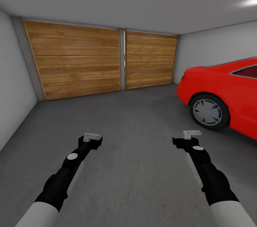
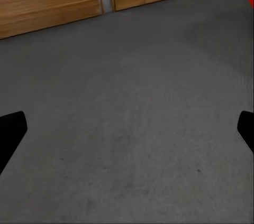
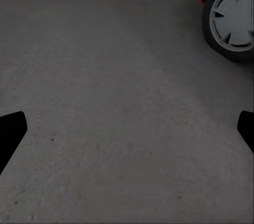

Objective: Move the two storage containers from the living room to the garage. In the garage, place one container on the floor and stack the other container on top of it (either order is fine).

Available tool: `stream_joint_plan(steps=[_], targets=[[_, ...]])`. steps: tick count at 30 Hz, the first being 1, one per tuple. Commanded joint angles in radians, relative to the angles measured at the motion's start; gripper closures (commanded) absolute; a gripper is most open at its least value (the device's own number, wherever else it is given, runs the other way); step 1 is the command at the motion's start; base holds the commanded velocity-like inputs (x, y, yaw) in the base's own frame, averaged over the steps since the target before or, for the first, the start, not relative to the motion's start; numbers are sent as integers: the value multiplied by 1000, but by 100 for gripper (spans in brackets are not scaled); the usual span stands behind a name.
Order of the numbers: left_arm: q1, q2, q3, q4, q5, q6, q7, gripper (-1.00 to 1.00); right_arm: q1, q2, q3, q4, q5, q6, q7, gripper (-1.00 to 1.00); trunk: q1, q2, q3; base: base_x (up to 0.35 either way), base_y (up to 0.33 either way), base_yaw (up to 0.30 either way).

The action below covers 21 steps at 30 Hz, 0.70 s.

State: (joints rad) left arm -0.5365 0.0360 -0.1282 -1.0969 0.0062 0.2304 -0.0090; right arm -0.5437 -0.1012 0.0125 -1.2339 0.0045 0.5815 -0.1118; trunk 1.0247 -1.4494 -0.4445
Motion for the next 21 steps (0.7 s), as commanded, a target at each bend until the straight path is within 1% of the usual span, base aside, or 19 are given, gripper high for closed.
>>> stream_joint_plan(steps=[1,7,21], targets=[[0,1,-1,-2,1,6,-1,-100,-1,0,1,-1,0,5,-3,-100,0,-1,0,120,0,-261],[0,1,-1,-2,5,5,-2,-100,-1,-1,0,-1,0,6,-3,-100,0,-1,4,50,0,-261],[0,2,-2,-1,6,3,-3,-100,-1,0,1,-1,-1,6,-3,-100,0,-1,15,5,0,-260]])
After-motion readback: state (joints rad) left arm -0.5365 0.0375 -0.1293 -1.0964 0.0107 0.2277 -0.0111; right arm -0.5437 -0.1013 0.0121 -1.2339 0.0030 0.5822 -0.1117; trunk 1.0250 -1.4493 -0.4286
